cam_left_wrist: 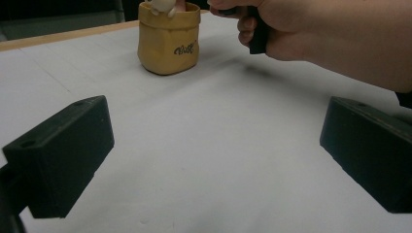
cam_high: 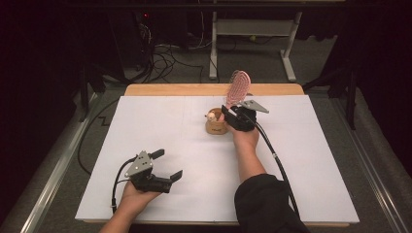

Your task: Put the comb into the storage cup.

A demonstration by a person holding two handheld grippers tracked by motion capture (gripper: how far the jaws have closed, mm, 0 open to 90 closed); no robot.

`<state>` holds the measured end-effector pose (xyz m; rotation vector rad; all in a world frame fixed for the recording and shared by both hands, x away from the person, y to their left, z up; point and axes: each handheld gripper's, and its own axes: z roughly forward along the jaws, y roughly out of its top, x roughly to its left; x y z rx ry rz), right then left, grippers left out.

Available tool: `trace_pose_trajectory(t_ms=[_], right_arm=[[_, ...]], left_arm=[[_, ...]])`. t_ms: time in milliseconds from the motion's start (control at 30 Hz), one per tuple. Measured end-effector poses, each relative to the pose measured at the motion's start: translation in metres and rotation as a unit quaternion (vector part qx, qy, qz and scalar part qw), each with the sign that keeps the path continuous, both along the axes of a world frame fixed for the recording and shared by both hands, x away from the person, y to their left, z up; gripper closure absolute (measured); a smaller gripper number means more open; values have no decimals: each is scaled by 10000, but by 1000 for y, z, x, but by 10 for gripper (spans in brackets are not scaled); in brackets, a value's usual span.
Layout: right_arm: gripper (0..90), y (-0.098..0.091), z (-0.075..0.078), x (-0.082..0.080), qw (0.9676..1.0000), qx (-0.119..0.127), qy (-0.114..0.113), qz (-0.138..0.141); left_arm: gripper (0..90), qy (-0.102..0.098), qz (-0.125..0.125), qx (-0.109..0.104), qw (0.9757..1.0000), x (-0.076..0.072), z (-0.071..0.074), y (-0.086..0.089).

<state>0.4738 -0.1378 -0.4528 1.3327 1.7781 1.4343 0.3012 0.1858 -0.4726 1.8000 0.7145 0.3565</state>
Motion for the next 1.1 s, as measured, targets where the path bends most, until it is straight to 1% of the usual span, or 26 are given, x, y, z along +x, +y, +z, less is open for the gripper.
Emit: trace_pose_trajectory(t_ms=[233, 467, 600, 700, 933, 1000, 1100], right_arm=[[495, -1, 1, -2, 9999, -98, -21, 28], [440, -5, 5, -4, 9999, -108, -45, 46], [408, -7, 6, -6, 9999, -133, -33, 52], [376, -9, 7, -9, 9999, -108, 2, 85], [317, -15, 10, -14, 9998, -146, -35, 113], [295, -17, 11, -16, 9998, -154, -54, 129], [233, -19, 12, -19, 9998, -130, -47, 168]], left_arm=[[0, -4, 7, 0, 10000, 0, 0, 0], [0, -11, 24, -27, 10000, 0, 0, 1], [0, -12, 43, -28, 10000, 1, 1, 1], [0, -18, 55, -34, 10000, 1, 1, 2], [0, 12, 98, -28, 9999, 2, 1, 4], [0, 2, 116, -53, 9999, 3, 1, 5], [0, -9, 123, -49, 9999, 3, 1, 6]])
